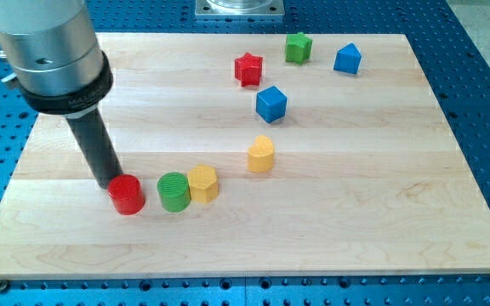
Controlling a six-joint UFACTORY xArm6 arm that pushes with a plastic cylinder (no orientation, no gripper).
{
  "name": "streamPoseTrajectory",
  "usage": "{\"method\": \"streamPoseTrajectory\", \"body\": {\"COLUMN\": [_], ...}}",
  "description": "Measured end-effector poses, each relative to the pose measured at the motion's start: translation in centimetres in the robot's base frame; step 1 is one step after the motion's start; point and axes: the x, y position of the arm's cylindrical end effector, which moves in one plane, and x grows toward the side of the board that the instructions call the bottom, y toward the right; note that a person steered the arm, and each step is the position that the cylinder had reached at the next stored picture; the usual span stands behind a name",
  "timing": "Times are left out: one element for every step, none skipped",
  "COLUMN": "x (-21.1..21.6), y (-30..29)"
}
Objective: Slide the red circle to the left of the green circle
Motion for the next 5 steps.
{"method": "streamPoseTrajectory", "body": {"x": [0.0, 0.0, 0.5, 1.4, 1.5], "y": [-0.1, -0.6, -3.9, -1.4, 2.7]}}
